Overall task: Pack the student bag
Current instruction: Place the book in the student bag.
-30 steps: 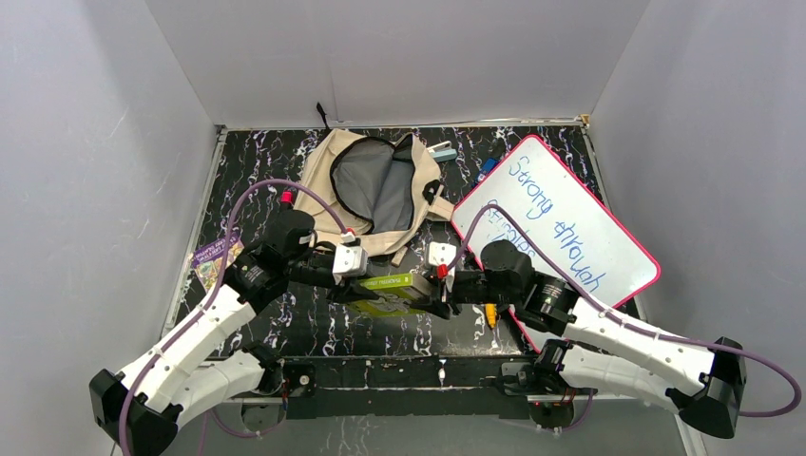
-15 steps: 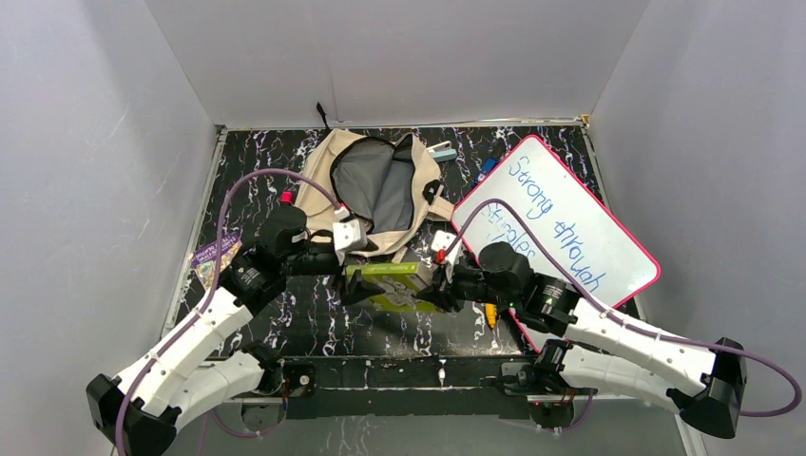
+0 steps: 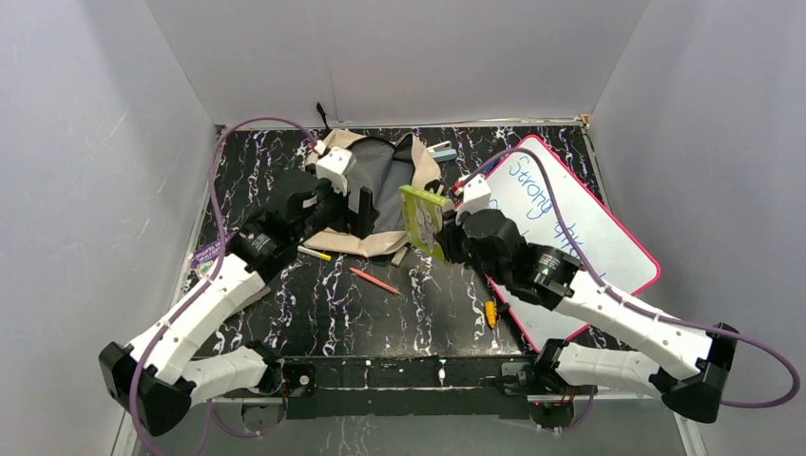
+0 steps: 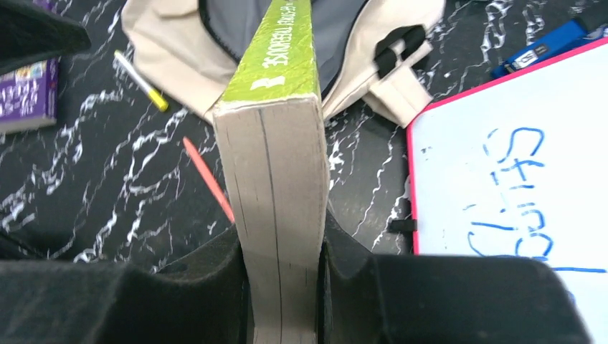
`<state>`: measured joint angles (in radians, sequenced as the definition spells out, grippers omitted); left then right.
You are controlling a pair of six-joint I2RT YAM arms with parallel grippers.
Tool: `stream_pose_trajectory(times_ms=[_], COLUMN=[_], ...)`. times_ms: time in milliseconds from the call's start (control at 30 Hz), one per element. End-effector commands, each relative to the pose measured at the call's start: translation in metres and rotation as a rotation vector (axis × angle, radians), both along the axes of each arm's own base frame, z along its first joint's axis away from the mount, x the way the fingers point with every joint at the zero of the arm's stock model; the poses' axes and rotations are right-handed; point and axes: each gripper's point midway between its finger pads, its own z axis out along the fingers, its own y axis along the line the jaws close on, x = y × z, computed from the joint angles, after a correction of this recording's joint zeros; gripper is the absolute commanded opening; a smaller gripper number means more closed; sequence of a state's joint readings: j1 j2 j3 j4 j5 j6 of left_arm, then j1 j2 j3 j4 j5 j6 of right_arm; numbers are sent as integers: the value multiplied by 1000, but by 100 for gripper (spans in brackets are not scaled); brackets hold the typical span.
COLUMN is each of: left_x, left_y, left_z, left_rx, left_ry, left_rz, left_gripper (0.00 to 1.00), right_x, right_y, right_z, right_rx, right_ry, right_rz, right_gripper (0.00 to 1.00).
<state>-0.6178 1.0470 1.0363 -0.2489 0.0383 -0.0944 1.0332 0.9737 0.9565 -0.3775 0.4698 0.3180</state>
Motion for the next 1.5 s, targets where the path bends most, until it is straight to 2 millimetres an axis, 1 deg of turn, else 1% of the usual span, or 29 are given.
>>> stream_pose_trajectory(times_ms=[0, 33, 100, 133, 200, 267, 367, 467, 533, 567, 700, 900, 1033, 1100, 1233, 1300, 1367, 1400, 1433, 1467], left_x=[36, 41, 57, 67, 83, 96, 114, 129, 137, 143, 158, 174, 182, 184, 186, 186, 186, 186, 185, 185], left_y=[11, 7, 2, 1, 0, -3, -7, -11, -11, -11, -5, 13, 13, 13, 16, 17, 17, 17, 17, 17], left_z=[1, -3, -16, -29, -46, -63, -83, -101, -114, -118, -142, -162, -171, -176, -182, -180, -176, -172, -167, -161], left_rx=[60, 76, 133, 185, 268, 328, 412, 478, 526, 548, 654, 827, 910, 948, 1000, 1007, 1000, 990, 977, 960], left_ry=[7, 14, 17, 32, 67, 108, 138, 163, 184, 185, 191, 170, 151, 144, 137, 134, 128, 124, 118, 111], left_rz=[164, 154, 156, 161, 179, 189, 183, 189, 197, 205, 231, 292, 306, 305, 312, 321, 328, 334, 342, 351], left_gripper=[94, 94, 94, 94, 93, 93, 91, 88, 87, 86, 86, 84, 85, 80, 62, 57, 45, 35, 30, 23], right_x=[45, 56, 81, 95, 109, 115, 112, 104, 96, 94, 83, 73, 70, 67, 65, 64, 63, 63, 62, 61], right_y=[-14, -16, -27, -37, -42, -44, -47, -49, -52, -53, -55, -60, -60, -56, -57, -58, -58, -58, -57, -57], right_z=[73, 77, 85, 90, 98, 103, 108, 112, 114, 114, 117, 121, 120, 118, 117, 120, 120, 121, 122, 121], right_rx=[161, 181, 233, 263, 297, 315, 343, 364, 371, 371, 376, 379, 397, 401, 402, 406, 408, 412, 419, 426], right_ry=[-67, -48, -5, 7, 32, 49, 48, 40, 36, 35, 27, 14, 16, 30, 33, 26, 26, 27, 29, 36], right_rz=[-196, -198, -216, -236, -225, -216, -210, -196, -189, -185, -162, -150, -153, -128, -127, -130, -126, -125, -125, -127], right_gripper=[0, 0, 0, 0, 0, 0, 0, 0, 0, 0, 0, 0, 0, 0, 0, 0, 0, 0, 0, 0])
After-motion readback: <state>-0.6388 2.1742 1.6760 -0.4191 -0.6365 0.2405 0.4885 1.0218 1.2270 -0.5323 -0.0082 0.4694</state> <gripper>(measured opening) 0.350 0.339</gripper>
